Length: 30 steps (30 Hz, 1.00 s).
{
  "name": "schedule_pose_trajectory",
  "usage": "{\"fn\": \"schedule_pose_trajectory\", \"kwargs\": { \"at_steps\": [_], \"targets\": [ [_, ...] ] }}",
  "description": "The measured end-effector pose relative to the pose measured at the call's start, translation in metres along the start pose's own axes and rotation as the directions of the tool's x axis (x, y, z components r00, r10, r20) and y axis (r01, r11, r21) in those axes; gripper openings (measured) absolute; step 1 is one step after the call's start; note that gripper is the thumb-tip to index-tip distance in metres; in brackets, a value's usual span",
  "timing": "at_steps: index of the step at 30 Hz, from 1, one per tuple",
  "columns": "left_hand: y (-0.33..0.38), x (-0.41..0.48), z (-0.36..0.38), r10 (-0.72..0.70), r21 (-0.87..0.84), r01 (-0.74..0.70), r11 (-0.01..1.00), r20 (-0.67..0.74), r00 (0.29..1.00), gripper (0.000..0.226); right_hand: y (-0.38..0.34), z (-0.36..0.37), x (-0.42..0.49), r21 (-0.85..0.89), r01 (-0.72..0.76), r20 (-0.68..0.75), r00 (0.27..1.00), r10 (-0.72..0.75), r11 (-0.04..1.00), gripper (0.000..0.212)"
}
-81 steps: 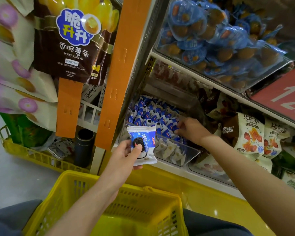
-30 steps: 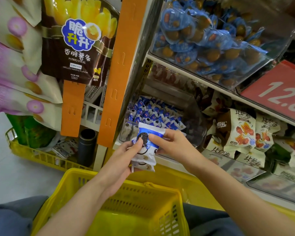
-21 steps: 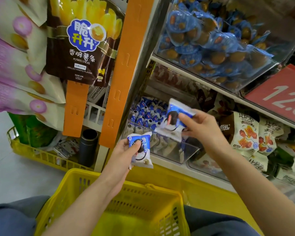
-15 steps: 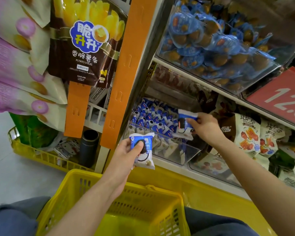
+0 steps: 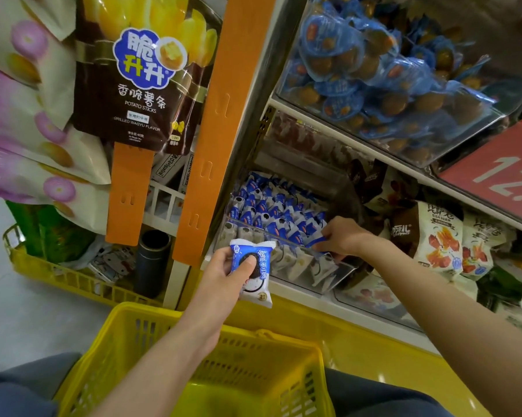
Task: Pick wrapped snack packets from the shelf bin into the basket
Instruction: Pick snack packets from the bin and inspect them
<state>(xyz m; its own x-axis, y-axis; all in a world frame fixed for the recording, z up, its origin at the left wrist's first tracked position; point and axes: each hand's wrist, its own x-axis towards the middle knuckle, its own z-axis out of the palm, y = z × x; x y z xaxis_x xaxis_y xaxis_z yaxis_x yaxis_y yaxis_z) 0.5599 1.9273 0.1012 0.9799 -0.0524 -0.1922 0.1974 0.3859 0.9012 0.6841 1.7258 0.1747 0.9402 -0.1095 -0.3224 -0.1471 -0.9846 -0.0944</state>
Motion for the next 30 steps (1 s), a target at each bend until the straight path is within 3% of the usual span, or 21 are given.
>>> {"fn": "schedule_pose_trajectory", "kwargs": {
  "at_steps": [5, 10, 14, 17, 20, 21, 22, 24, 27, 30],
  "targets": [
    [-0.003, 0.003, 0.001, 0.017, 0.011, -0.017, 1.0, -0.002, 1.0, 0.023, -0.003, 0.012, 0.013, 0.197, 0.05, -0.048, 0.998, -0.042, 0.979, 0.026],
    [-0.006, 0.006, 0.003, 0.011, 0.051, -0.01, 0.999, -0.011, 1.0, 0.03, 0.005, 0.012, 0.015, 0.184, 0.081, 0.039, 0.995, -0.09, 0.98, 0.035],
    [-0.008, 0.004, 0.003, 0.011, 0.075, -0.01, 0.997, -0.003, 1.0, 0.029, 0.004, 0.012, 0.016, 0.193, 0.084, -0.008, 0.996, -0.084, 0.977, 0.032],
    [-0.009, 0.004, 0.002, 0.017, 0.087, -0.016, 0.996, -0.013, 1.0, 0.029, 0.0, 0.017, 0.006, 0.181, 0.12, -0.234, 0.969, -0.075, 0.976, 0.022],
    [-0.011, 0.003, 0.001, 0.014, 0.094, -0.013, 0.996, -0.004, 1.0, 0.022, -0.009, 0.028, -0.029, 0.256, 0.394, -0.577, 0.795, -0.187, 0.883, 0.021],
    [-0.012, 0.003, 0.001, 0.011, 0.097, -0.012, 0.995, 0.006, 1.0, 0.019, -0.013, 0.034, -0.044, 0.271, 0.503, -0.629, 0.738, -0.244, 0.821, 0.018],
    [-0.013, 0.003, 0.001, 0.009, 0.103, -0.011, 0.995, 0.019, 1.0, 0.016, -0.017, 0.042, -0.058, 0.296, 0.572, -0.63, 0.719, -0.294, 0.765, 0.016],
    [-0.016, 0.003, 0.002, 0.012, 0.126, -0.018, 0.992, 0.047, 0.999, 0.016, -0.023, 0.061, -0.08, 0.371, 0.589, -0.531, 0.769, -0.357, 0.718, 0.013],
    [-0.021, 0.001, 0.003, 0.033, 0.176, -0.051, 0.983, 0.103, 0.994, 0.021, -0.028, 0.086, -0.092, 0.521, 0.504, -0.362, 0.861, -0.357, 0.688, 0.011],
    [-0.025, -0.001, 0.001, 0.047, 0.207, -0.077, 0.975, 0.147, 0.988, 0.027, -0.028, 0.094, -0.09, 0.789, 0.332, -0.217, 0.938, -0.27, 0.518, 0.009]
  ]
}}
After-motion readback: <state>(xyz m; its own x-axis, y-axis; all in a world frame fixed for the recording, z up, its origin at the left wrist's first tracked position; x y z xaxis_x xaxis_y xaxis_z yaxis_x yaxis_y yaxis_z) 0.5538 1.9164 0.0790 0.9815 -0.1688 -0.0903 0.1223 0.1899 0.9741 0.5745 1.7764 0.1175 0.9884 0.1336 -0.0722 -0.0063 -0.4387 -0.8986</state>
